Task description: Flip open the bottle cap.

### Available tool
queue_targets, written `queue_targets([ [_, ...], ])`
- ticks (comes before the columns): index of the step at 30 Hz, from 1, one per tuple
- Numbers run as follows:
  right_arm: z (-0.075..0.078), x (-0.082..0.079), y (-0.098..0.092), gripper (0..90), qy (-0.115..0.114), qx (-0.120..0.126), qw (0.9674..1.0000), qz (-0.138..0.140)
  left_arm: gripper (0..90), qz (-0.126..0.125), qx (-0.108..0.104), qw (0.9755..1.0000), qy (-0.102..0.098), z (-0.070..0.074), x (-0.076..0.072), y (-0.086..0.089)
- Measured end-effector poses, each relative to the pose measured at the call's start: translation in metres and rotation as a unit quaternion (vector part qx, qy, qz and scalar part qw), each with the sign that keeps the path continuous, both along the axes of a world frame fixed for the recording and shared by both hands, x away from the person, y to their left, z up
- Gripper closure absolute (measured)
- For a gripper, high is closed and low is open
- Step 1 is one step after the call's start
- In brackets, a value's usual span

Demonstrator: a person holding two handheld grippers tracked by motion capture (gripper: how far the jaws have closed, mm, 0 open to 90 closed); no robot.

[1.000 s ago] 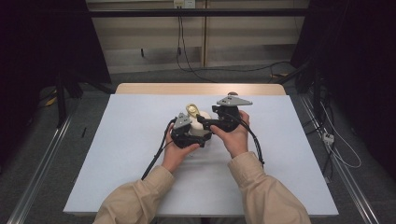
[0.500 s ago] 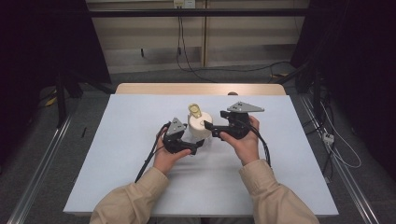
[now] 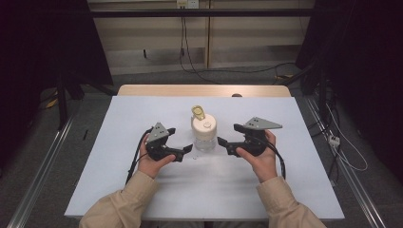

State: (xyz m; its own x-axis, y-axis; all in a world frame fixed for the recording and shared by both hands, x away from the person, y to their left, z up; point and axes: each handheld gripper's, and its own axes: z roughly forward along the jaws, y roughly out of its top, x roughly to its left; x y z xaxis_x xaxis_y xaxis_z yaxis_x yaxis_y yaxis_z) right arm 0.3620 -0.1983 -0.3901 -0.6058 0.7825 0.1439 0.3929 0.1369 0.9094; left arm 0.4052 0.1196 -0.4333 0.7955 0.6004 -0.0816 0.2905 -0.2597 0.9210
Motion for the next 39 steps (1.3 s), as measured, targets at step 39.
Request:
queue_targets([
  [39,-0.051,-0.058,-0.055,15.0,0.032,-0.019,0.9993,-0.001,3.5,0.019,0.011,0.9997,0.005,-0.002,-0.034,0.072],
])
